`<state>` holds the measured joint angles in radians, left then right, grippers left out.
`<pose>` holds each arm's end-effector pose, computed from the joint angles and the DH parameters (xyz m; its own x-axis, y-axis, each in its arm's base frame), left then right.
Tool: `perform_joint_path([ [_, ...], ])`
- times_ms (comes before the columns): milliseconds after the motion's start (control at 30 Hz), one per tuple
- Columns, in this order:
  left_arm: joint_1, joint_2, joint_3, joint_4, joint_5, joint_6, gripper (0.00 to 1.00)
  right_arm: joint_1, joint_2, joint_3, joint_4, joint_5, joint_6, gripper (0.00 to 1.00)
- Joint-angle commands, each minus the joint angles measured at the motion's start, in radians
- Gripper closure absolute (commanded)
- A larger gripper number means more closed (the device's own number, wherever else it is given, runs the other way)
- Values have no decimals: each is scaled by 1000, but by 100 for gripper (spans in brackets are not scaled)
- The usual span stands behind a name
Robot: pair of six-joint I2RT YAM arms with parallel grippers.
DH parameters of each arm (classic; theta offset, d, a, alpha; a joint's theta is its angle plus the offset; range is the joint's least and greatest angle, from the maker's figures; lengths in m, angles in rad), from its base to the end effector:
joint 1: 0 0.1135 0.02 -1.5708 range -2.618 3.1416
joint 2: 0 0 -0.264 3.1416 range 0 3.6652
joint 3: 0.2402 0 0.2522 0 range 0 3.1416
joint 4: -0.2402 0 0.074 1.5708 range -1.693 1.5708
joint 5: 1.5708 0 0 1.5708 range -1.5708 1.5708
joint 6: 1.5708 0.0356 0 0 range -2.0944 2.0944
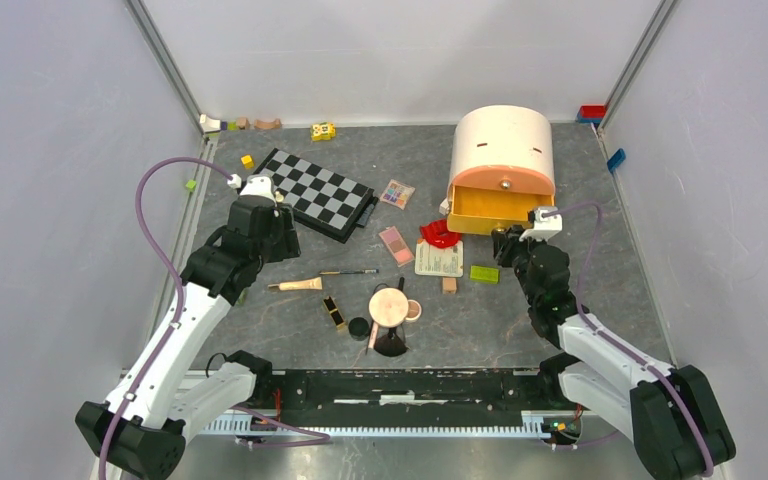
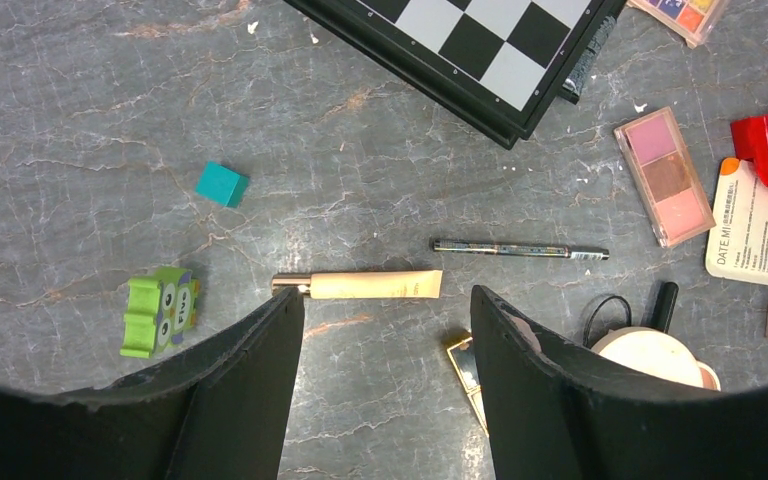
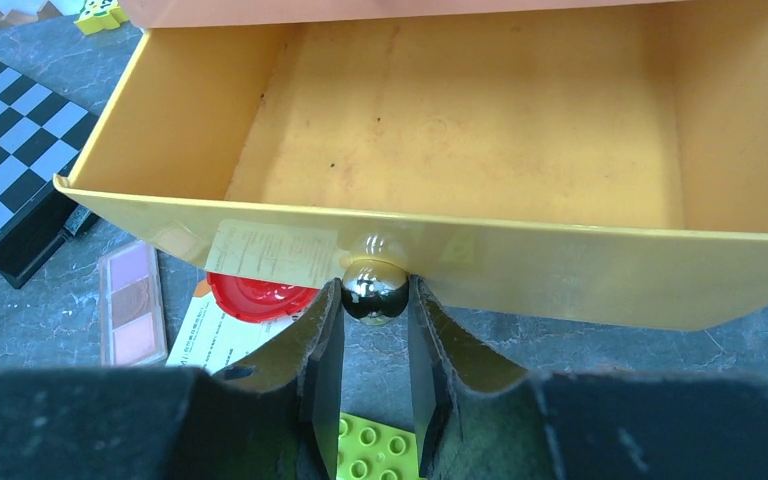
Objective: Organize the makeup
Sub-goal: Open the drawer in the storage box.
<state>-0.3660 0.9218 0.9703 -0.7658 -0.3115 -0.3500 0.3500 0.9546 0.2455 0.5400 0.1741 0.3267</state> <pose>0.1753 -0.0555 0.3247 -0.6195 -0.1121 -0.7770 -0.0930 0.9933 -0.0691 0.1899 0.0628 0.1966 -0.2066 0.2610 -0.9430 -0.1172 0.9502 0.2887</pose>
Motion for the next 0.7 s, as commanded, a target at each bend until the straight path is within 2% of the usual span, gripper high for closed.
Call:
perform_joint_path([
  [0,7,-14,-4,40,14,52,32,21,13,-34,-95,51,38,87],
  [400,6,-15,-4,41,13,51,32,63,-64,24,-137,26,47,87],
  [667,7,-14,-4,42,17,51,32,92,-144,54,-190,66,42,87],
])
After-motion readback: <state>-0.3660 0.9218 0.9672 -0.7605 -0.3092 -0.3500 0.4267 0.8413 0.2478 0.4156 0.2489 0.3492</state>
